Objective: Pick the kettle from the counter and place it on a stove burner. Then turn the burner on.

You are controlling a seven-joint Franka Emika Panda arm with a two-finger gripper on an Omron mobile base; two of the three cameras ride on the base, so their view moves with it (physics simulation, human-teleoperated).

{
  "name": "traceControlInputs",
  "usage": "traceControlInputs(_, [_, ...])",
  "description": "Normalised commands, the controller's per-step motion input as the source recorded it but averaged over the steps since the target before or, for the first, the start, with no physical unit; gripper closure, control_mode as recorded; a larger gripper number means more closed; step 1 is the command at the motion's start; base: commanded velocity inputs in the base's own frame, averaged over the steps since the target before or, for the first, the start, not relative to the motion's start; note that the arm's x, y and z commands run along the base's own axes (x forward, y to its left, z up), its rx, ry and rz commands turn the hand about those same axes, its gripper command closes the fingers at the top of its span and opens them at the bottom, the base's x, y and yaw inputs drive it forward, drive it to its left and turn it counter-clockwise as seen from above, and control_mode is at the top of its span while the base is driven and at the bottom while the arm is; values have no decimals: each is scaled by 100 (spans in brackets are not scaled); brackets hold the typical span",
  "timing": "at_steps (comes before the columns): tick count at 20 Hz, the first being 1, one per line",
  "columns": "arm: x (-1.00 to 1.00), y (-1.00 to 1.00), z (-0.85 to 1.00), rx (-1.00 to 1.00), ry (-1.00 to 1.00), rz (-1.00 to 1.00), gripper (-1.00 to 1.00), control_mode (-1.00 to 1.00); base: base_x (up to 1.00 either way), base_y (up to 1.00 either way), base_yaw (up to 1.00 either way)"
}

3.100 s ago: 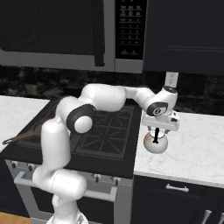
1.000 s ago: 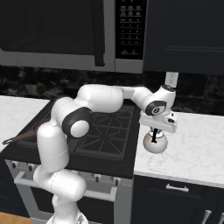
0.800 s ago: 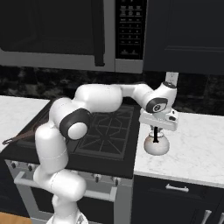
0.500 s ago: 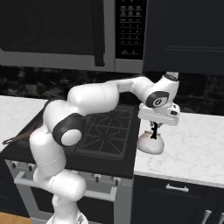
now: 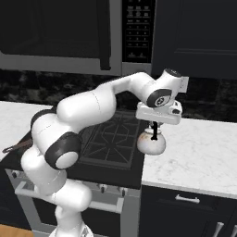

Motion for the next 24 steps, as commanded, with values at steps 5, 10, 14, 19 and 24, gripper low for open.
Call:
traceControlInputs(5, [-5, 57, 20, 2, -25, 13, 100, -100, 0, 0, 0])
traceControlInputs(10, [-11, 56, 4, 4, -31, 13, 100, -100, 0, 0, 0])
traceControlInputs(14, [-23, 58, 9, 1, -21, 11, 100, -100, 0, 0, 0])
traceControlInputs(19, [-23, 65, 20, 0, -6, 10, 100, -100, 0, 0, 0])
traceControlInputs(24, [-13, 66, 8, 0, 0, 7, 100, -100, 0, 0, 0])
